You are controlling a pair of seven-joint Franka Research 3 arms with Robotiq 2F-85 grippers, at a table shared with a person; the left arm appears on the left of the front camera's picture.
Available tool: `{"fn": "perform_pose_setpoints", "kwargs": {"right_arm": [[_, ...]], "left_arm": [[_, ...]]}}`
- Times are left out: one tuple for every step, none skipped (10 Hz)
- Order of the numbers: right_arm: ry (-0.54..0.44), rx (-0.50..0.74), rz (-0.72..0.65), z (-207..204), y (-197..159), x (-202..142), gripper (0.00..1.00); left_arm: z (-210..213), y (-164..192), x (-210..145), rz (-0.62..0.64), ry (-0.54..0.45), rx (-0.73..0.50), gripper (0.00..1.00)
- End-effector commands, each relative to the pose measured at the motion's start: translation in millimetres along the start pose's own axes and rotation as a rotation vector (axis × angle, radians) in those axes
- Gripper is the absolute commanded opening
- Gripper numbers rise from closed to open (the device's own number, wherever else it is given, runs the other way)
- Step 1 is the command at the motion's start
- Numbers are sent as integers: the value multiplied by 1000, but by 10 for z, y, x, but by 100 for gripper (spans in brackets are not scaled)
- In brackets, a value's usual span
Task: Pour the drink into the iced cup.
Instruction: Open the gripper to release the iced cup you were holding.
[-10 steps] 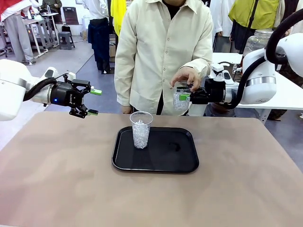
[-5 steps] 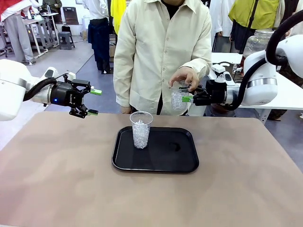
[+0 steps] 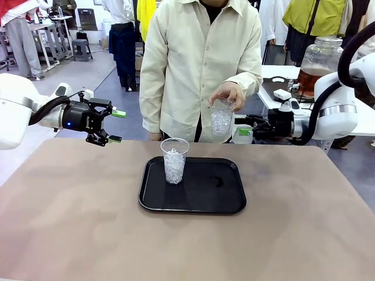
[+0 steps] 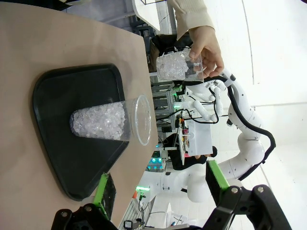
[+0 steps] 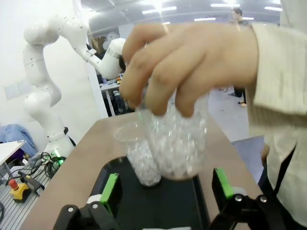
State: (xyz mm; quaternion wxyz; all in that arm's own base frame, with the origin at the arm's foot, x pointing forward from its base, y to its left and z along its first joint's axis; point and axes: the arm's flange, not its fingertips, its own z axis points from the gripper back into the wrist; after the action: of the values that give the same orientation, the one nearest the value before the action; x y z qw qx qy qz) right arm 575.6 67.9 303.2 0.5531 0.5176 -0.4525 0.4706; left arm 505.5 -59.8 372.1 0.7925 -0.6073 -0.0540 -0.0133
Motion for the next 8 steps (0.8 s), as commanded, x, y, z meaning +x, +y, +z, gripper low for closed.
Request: {"fn": "perform_pose_setpoints", "kwargs": {"right_arm": [[17, 16, 41, 125, 171, -137, 100], [12, 19, 56, 193, 228, -222, 100], [-3, 18, 74, 249, 287, -299, 100], [-13, 18, 104, 294, 345, -365, 100], [-28, 12, 106, 330, 386, -422, 100], [-40, 5, 104, 357, 420, -474, 100], [-42, 2, 102, 376, 438, -501, 100], [-27, -17, 98, 378, 458, -494, 100]], "left_arm": [[3, -6, -1, -4, 1, 6, 100], [3, -6, -1, -4, 1, 6, 100], [3, -6, -1, -4, 1, 6, 100], [3, -6, -1, -4, 1, 6, 100], [3, -6, -1, -4, 1, 6, 100], [3, -6, -1, -4, 1, 6, 100], [3, -6, -1, -4, 1, 6, 100], [3, -6, -1, -4, 1, 6, 100]]}}
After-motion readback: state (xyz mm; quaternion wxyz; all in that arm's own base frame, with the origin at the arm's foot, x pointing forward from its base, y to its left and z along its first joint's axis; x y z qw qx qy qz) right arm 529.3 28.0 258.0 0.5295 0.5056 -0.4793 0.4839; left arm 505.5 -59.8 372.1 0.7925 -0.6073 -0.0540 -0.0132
